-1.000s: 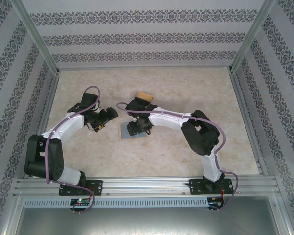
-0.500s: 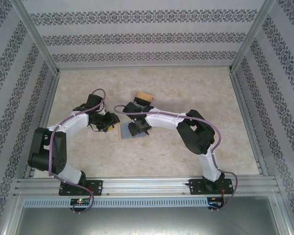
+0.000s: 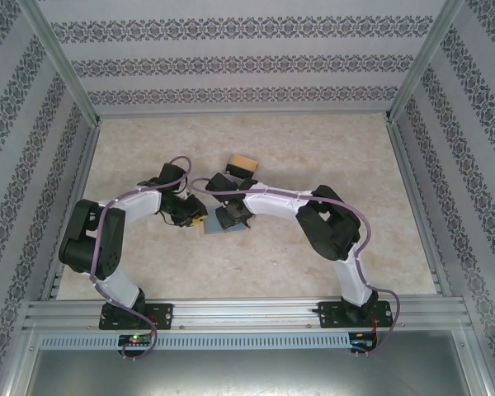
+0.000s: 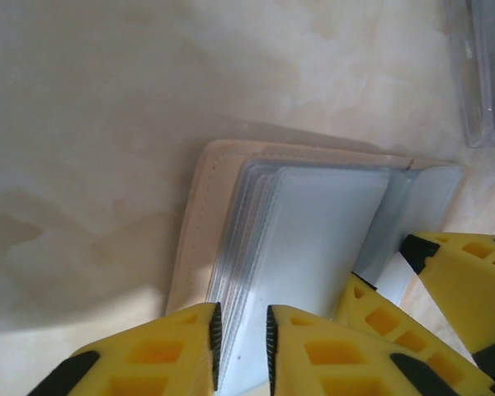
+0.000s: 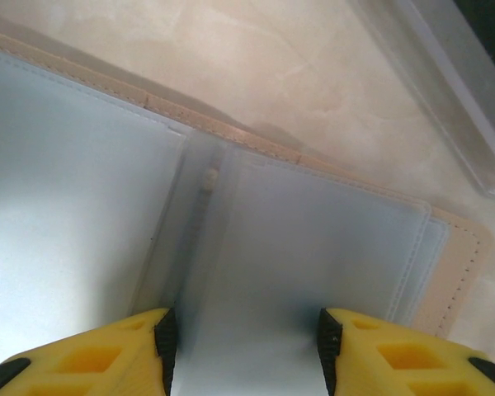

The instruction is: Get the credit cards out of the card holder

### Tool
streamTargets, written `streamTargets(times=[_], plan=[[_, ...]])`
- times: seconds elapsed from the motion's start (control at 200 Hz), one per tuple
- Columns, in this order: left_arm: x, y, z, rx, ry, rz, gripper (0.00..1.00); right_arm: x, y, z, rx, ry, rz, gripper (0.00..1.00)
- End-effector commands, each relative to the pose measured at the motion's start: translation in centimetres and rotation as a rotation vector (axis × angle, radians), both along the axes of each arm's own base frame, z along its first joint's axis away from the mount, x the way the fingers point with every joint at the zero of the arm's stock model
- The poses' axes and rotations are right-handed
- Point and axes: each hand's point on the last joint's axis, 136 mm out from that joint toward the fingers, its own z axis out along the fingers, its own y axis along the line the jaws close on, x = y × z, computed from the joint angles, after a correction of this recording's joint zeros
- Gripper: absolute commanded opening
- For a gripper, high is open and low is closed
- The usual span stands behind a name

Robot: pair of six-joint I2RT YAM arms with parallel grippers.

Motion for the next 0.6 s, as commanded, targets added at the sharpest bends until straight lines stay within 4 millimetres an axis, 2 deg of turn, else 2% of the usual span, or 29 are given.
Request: streamTargets(times=[0.0,0.28,0.595], plan=[[0.94,-0.92,0.45,-0.02,-0.032,-0.014,0.2,-1.55,-2.18,-3.93,-0.073,0.102,-0.028,0.49],[0.98,-0.87,-0.39,-0.013,-0.016,-0.011,0.23,-1.61,-2.36,-4.05,-0.06,0.119,-0.039,0.48],[1.16,-1.59,-0.15,-0.051,-0.025,-0.024,0.18,-1.72,-2.19,-4.2,-0.048,0.134,-0.038,0.46]])
